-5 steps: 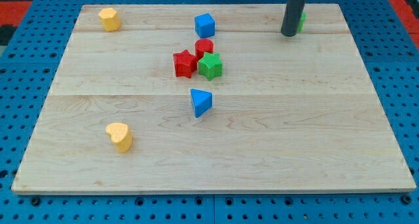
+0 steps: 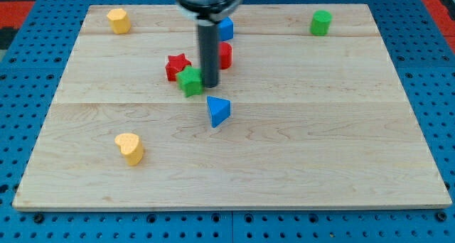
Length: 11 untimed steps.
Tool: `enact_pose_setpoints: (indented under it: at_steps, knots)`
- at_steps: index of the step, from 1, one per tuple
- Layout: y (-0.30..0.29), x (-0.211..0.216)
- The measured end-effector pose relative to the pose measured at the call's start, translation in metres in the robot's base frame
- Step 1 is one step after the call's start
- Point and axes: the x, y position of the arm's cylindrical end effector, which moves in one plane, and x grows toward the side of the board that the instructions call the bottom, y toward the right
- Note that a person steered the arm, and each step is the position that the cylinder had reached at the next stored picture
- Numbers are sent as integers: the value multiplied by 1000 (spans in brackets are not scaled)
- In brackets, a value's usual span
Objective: Move the green star away from the red star
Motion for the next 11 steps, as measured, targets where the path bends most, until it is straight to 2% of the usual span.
enact_pose_setpoints:
  at_steps: [2, 3, 5, 11]
  knots:
    - [-106, 4]
    - [-140, -11]
    - [-116, -13]
    - [-98, -3]
